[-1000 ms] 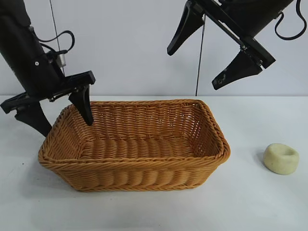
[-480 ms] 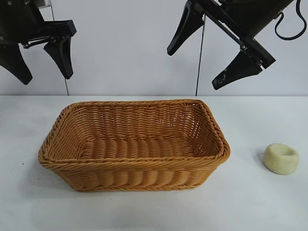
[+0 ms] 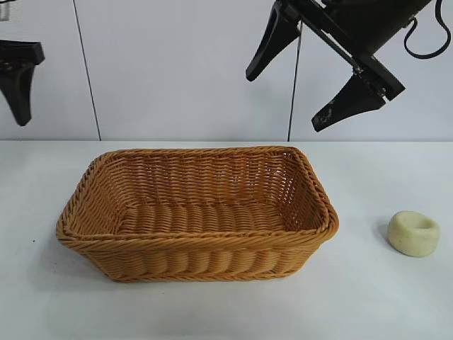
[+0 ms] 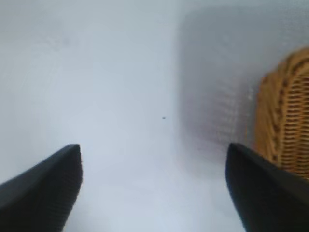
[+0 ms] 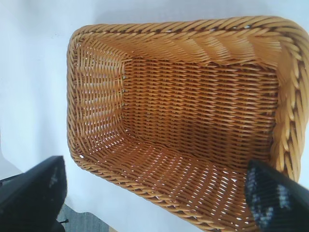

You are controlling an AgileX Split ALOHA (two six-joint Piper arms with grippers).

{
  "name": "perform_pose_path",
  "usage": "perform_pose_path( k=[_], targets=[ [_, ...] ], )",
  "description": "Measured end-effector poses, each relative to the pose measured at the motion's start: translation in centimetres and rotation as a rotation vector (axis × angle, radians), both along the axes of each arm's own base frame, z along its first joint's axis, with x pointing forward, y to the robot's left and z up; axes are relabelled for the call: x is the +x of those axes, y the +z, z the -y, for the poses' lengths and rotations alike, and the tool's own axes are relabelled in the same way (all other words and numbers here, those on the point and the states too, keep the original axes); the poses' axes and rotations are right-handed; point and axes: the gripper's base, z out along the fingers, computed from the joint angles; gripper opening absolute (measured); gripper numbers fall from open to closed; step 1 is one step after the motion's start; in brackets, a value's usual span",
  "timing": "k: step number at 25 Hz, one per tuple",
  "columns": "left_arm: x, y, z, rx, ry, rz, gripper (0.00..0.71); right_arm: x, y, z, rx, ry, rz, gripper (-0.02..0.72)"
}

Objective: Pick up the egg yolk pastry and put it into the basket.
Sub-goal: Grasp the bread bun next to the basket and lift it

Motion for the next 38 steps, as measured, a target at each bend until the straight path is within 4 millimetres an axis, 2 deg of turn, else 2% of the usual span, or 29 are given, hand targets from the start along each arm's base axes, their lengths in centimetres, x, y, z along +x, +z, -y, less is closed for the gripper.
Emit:
perform_pose_path(
  k=[3,8,12,16,22,27,32,38],
  targets=[
    [-0.2,0.0,-0.5,0.005,-0.014,-0.026,0.605,0.0,0.0,0.0,0.000,0.000,0.000,0.694],
    [-0.5,0.1,0.2,0.000,-0.056,-0.026,0.605,0.0,0.0,0.0,0.000,0.001,-0.001,0.694],
    [-2.6,0.9,0.3,-0.002,-0.064,-0.029,0.605,0.0,0.0,0.0,0.000,0.003,-0.004,0.694],
    [-6.6,2.6,0.1,0.003,-0.071,-0.015,0.605,-0.1,0.0,0.0,0.000,0.004,-0.005,0.694],
    [-15.0,5.5,-0.3,0.003,-0.072,0.075,0.605,-0.1,0.0,0.0,0.000,0.004,-0.005,0.694],
    [-20.9,6.9,-0.6,0.003,-0.077,0.182,0.605,0.0,0.0,0.0,0.000,0.003,-0.005,0.694],
    [-26.3,6.3,-0.9,0.002,-0.077,0.268,0.605,0.0,0.0,0.0,0.000,0.003,-0.005,0.694],
    [-30.9,4.1,-1.1,0.000,-0.073,0.483,0.605,0.0,0.0,0.0,0.000,0.003,-0.005,0.694]
  ],
)
